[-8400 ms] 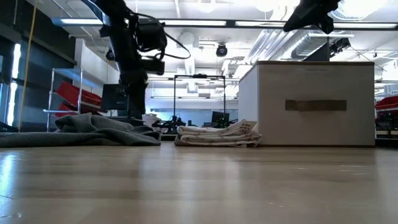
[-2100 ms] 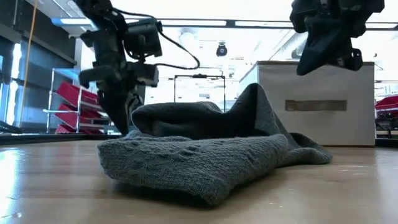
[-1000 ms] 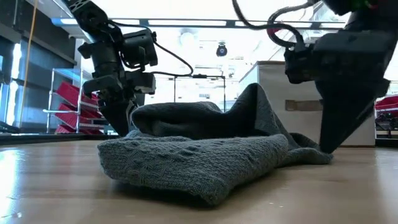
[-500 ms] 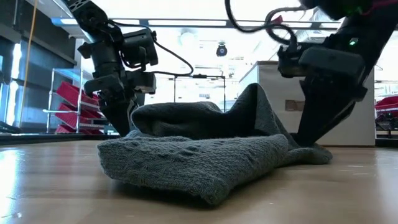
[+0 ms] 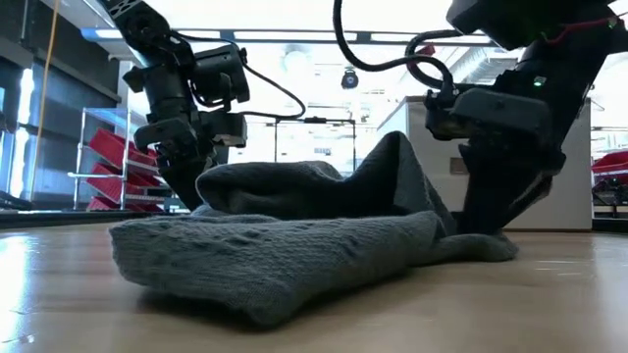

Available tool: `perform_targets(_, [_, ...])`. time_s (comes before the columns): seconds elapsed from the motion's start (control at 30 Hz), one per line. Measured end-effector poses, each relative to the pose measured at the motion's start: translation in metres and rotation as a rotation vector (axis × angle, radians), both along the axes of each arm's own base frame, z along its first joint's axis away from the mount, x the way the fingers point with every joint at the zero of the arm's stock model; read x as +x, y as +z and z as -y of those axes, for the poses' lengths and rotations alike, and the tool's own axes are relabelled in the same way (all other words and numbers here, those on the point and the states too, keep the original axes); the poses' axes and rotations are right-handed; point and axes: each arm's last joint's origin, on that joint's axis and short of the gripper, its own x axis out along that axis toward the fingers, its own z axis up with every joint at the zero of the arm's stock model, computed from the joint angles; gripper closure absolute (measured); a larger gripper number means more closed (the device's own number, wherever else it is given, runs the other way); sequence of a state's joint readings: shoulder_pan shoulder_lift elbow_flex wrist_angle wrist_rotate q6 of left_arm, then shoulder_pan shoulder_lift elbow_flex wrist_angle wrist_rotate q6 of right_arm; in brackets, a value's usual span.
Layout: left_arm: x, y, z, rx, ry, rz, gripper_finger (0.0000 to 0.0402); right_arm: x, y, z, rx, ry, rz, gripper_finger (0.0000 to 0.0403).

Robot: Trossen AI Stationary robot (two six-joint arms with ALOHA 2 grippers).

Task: Fold towel
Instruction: Fold the gray towel

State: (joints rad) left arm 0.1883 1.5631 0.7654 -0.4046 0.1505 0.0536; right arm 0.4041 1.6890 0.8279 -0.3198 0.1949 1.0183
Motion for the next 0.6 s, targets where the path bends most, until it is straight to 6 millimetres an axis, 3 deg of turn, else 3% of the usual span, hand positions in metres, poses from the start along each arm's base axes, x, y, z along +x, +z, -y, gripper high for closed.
perform_targets(0.4, [0.003, 0.001, -0.001, 0.011, -0.011, 0.032, 0.0401, -0.030, 0.108, 0.016, 0.169, 0.051, 0.368, 0.0400])
perform_targets(0.6, [0.003, 0.002, -0.001, 0.012, -0.010, 0.038, 0.0401, -0.042, 0.146, 0.032, 0.225, 0.017, 0.583, 0.0401])
